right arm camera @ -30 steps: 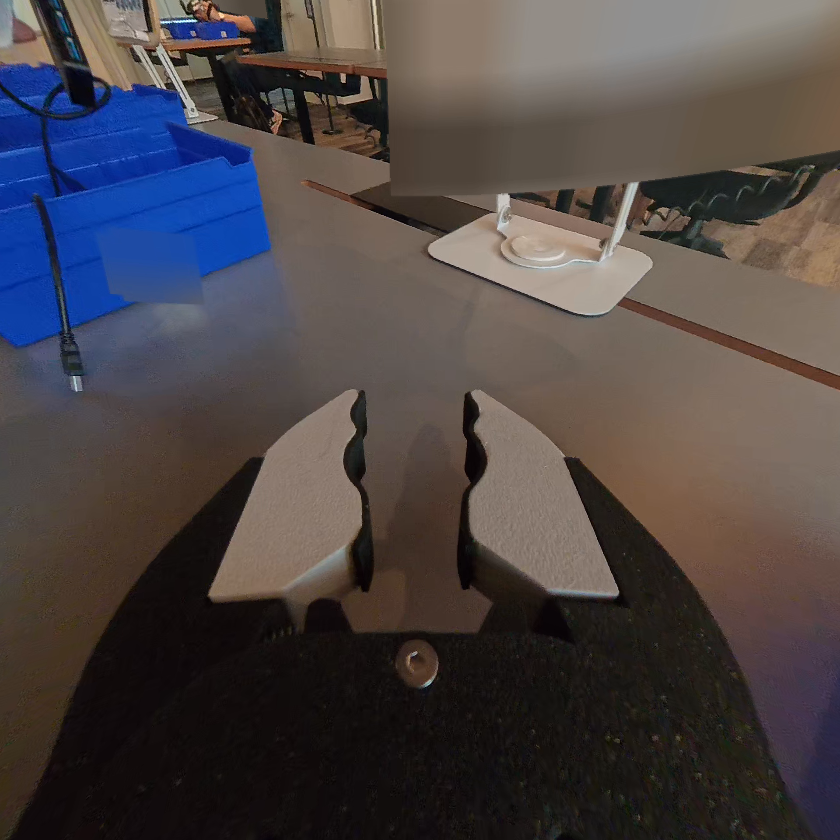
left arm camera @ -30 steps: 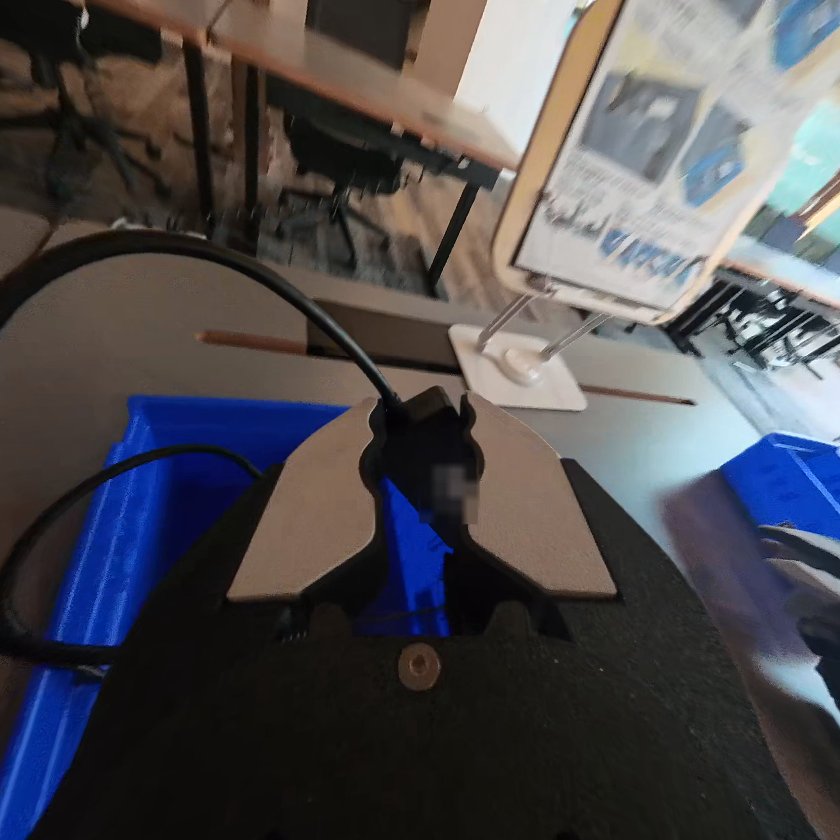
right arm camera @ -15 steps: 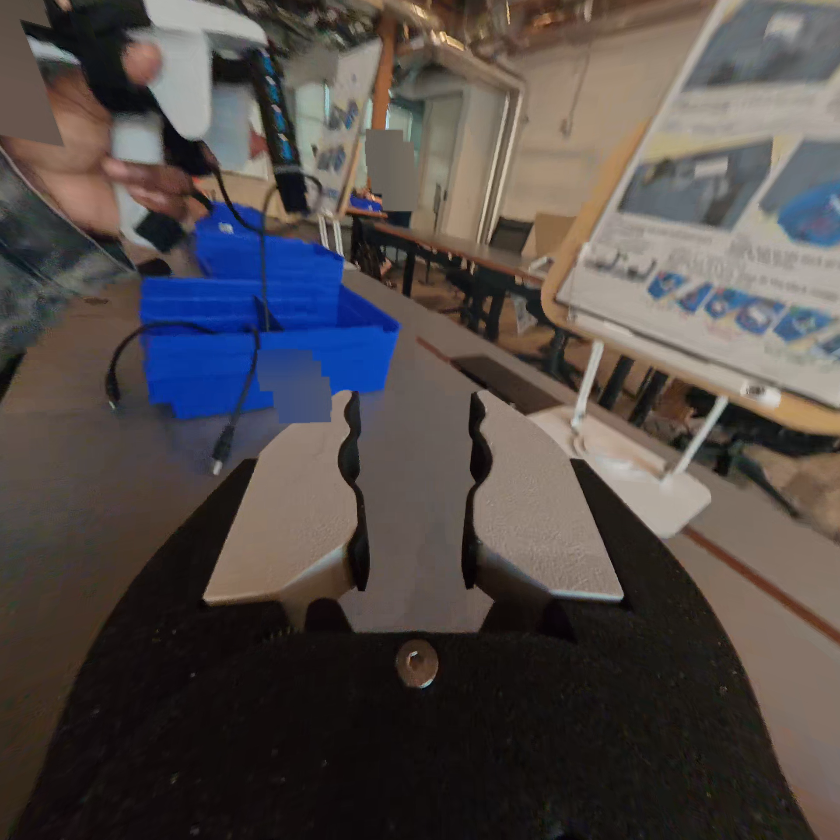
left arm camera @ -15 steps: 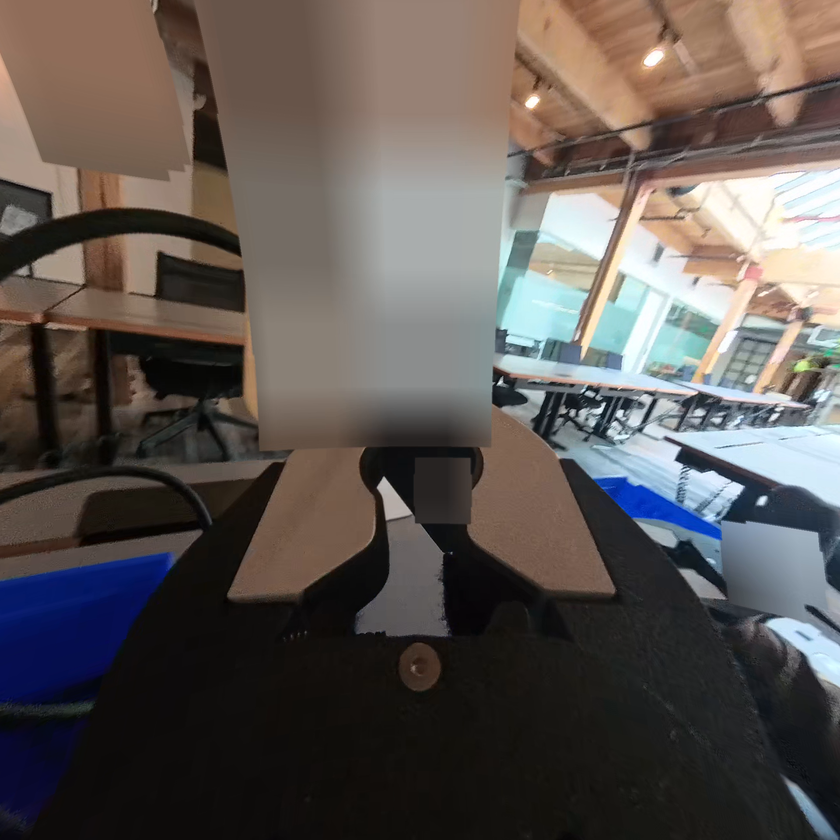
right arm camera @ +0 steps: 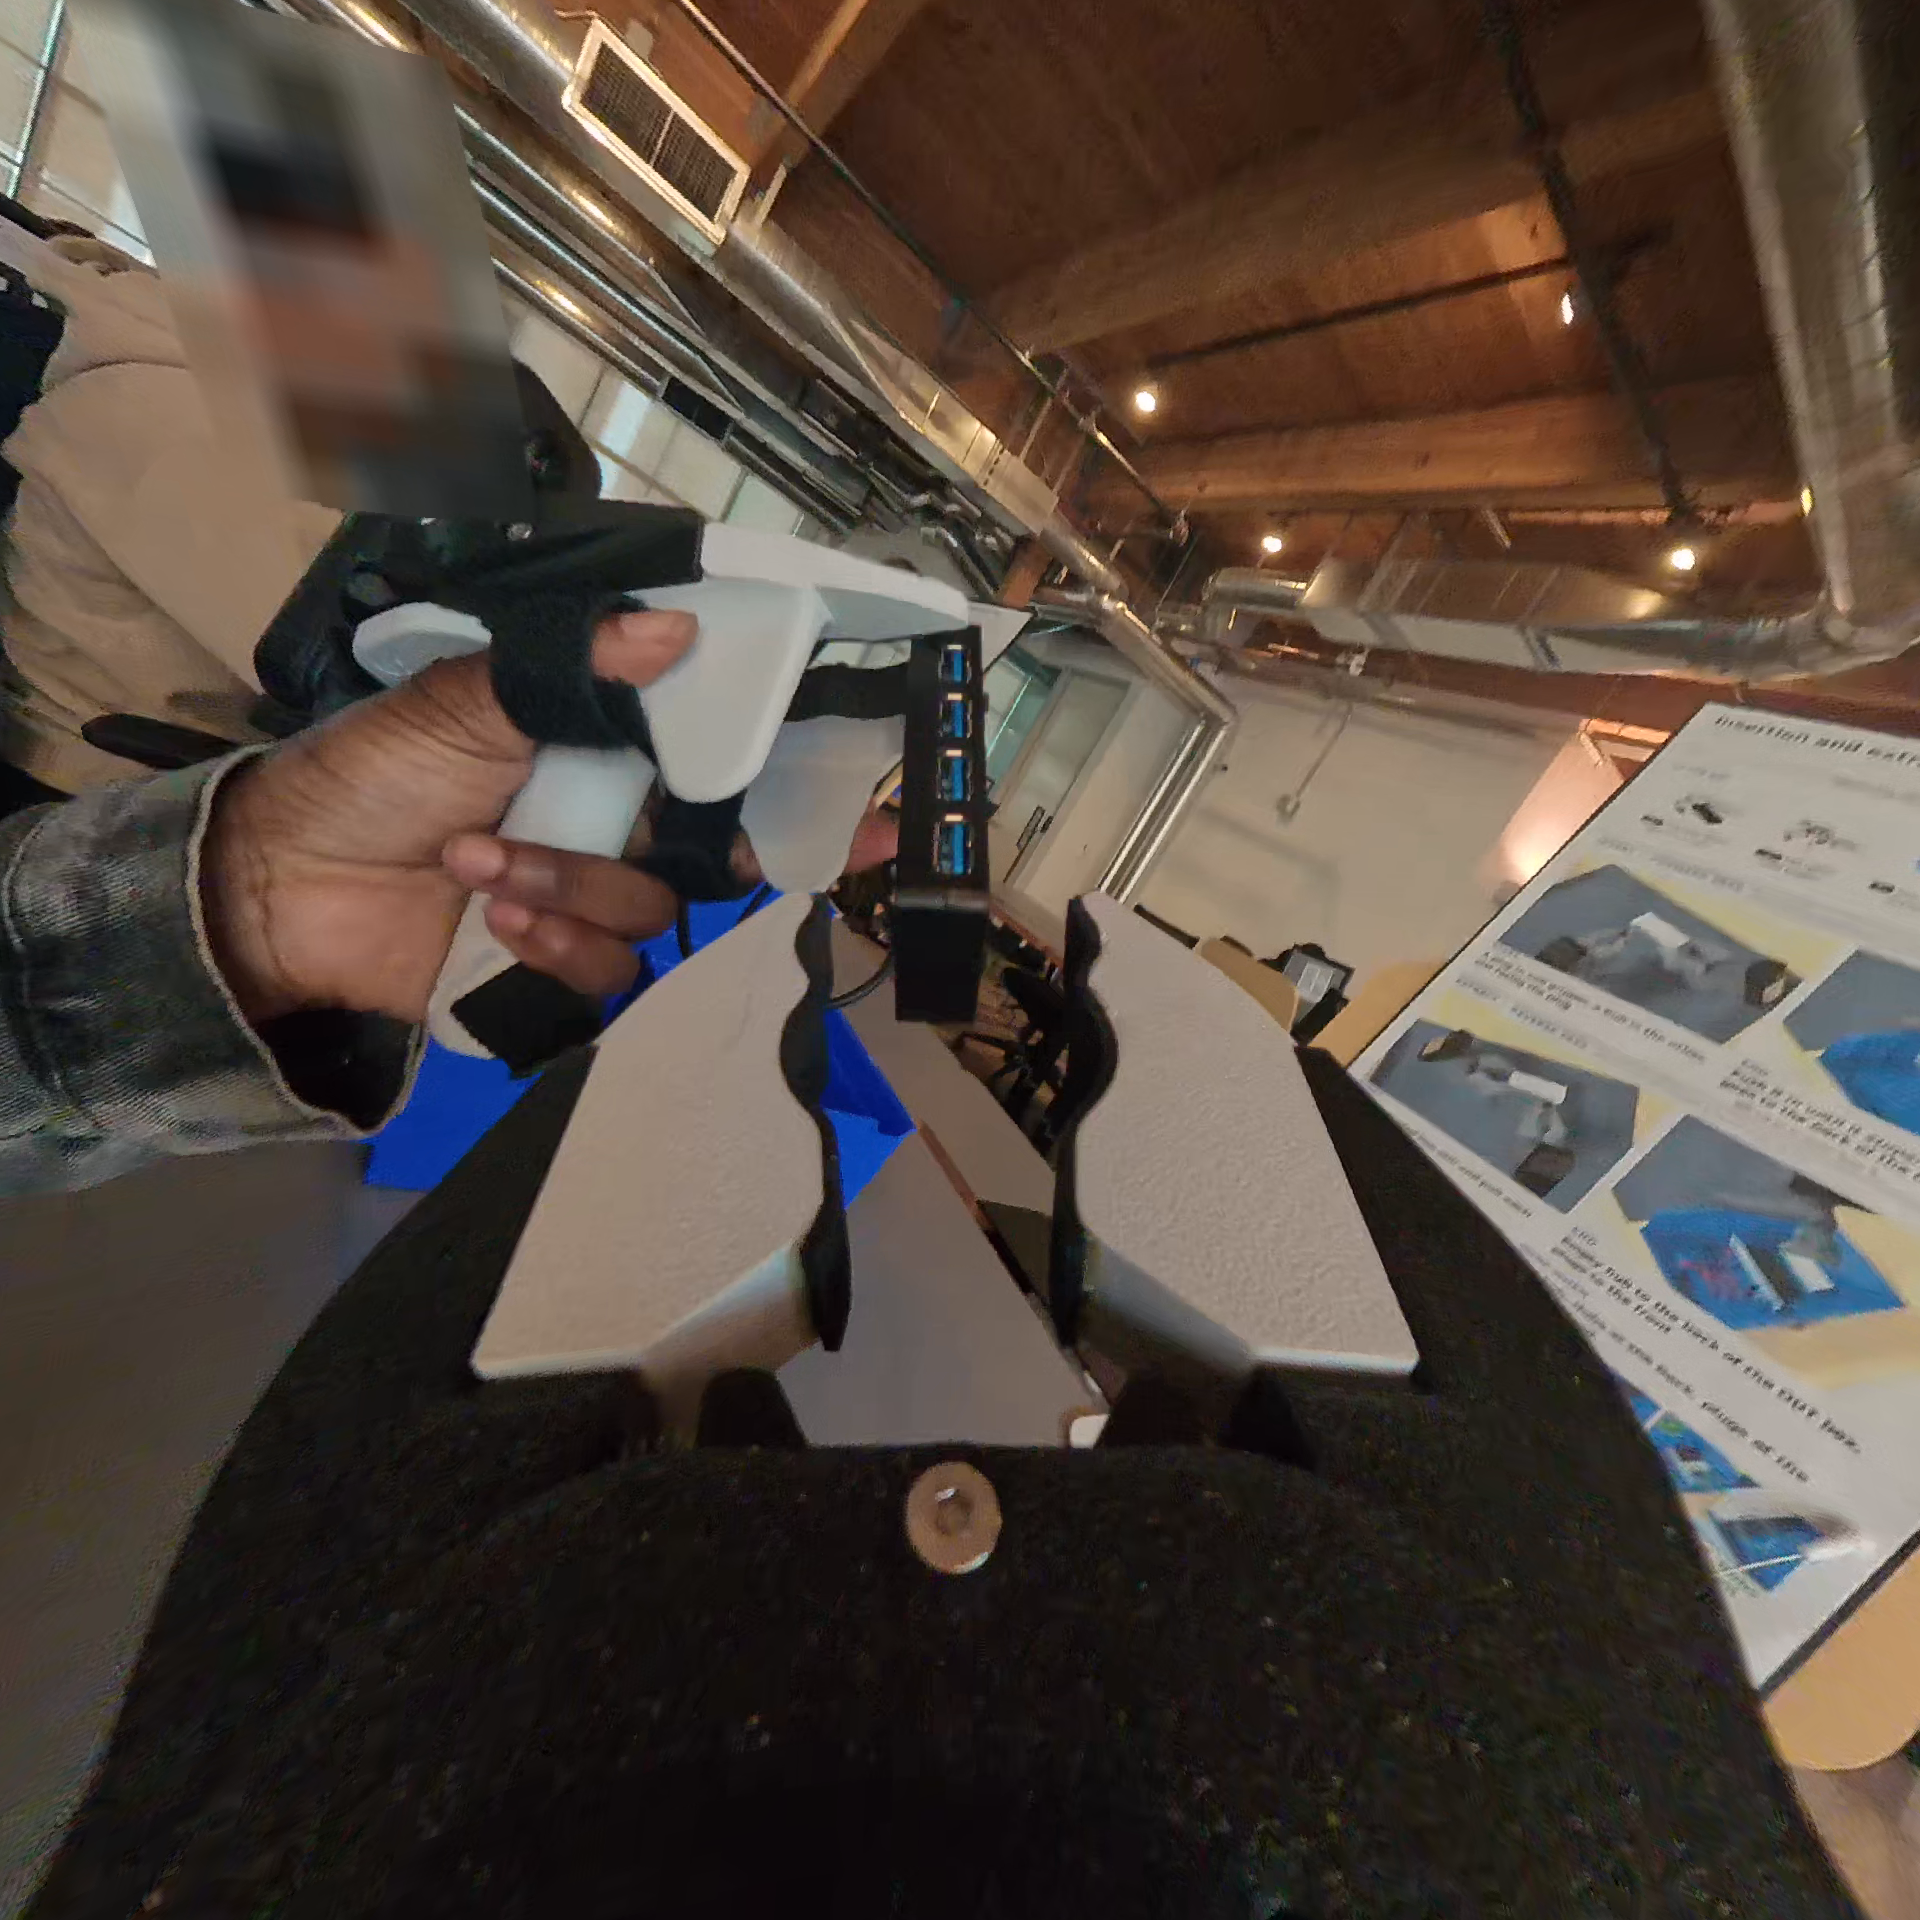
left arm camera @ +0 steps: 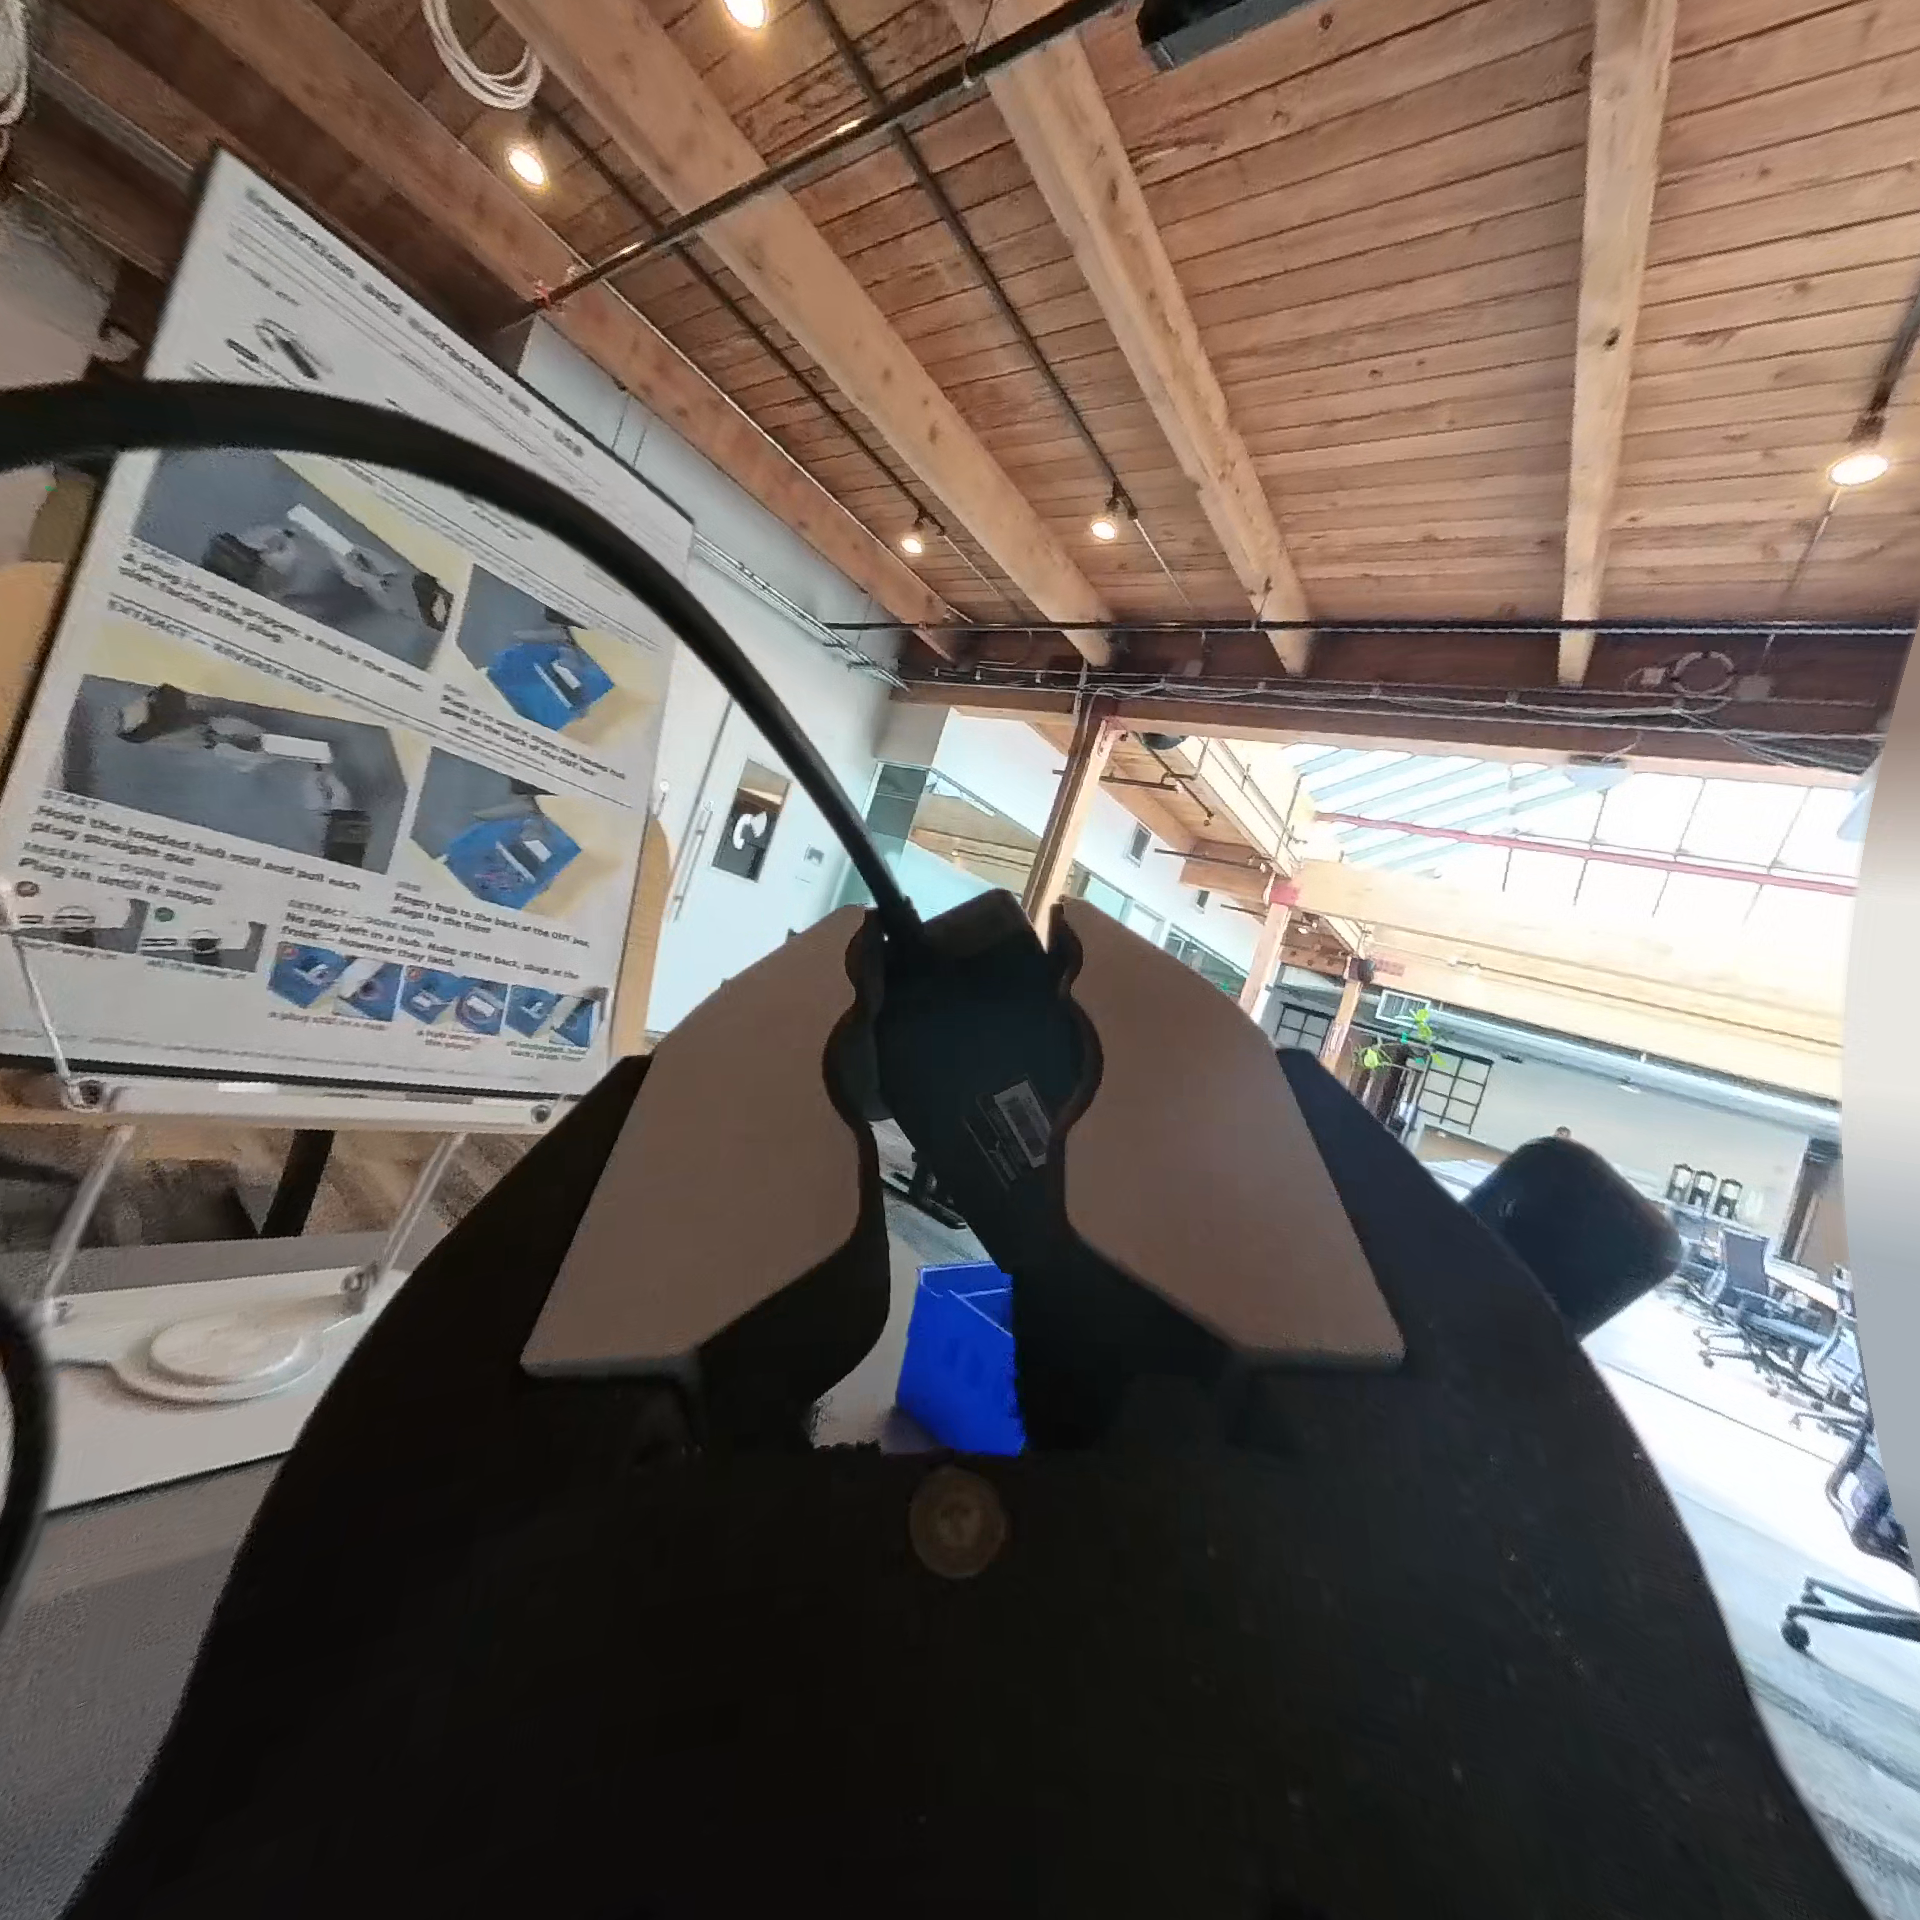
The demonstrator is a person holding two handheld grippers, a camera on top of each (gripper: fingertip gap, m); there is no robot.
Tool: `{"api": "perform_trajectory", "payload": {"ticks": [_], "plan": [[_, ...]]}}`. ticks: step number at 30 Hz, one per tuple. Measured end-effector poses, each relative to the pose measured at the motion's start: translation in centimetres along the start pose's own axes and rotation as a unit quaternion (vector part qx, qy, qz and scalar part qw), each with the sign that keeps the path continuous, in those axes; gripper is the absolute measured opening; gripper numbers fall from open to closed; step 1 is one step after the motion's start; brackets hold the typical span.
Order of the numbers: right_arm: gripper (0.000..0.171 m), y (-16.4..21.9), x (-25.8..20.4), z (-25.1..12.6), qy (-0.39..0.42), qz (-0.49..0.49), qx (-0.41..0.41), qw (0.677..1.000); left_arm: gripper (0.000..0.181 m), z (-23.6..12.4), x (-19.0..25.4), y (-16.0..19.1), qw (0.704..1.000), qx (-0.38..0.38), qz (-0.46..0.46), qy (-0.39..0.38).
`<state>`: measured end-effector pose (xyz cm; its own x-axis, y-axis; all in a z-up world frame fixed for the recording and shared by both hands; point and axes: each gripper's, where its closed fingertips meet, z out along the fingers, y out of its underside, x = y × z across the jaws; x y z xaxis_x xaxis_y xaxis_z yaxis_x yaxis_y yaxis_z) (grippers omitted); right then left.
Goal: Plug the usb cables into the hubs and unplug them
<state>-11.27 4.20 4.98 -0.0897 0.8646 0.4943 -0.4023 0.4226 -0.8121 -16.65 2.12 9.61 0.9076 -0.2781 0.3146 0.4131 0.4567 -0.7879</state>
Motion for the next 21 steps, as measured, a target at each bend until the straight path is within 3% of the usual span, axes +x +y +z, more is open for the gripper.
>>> {"api": "perform_trajectory", "payload": {"ticks": [6,9,14,18,21], "plan": [[0.036,-0.3,0.5,-0.9,-0.002,-0.021,0.005,1.000,0.029,1.0,1.8,1.4,0.999,0.002,-0.035,0.027],[0.017,-0.5,0.6,-1.6,-0.004,-0.036,0.010,0.999,0.029,1.4,2.3,2.0,0.998,0.001,-0.050,0.038],[0.016,-1.2,1.3,-3.1,-0.005,-0.061,0.022,0.998,0.033,1.9,3.7,3.2,0.995,-0.046,-0.033,0.086],[0.016,-1.8,2.0,-4.5,-0.014,-0.121,0.015,0.992,0.074,1.3,4.7,4.8,0.980,-0.148,-0.015,0.130],[0.016,-2.2,2.1,-5.3,-0.033,-0.166,0.005,0.985,0.082,0.5,5.5,6.3,0.962,-0.225,-0.023,0.155]]}}
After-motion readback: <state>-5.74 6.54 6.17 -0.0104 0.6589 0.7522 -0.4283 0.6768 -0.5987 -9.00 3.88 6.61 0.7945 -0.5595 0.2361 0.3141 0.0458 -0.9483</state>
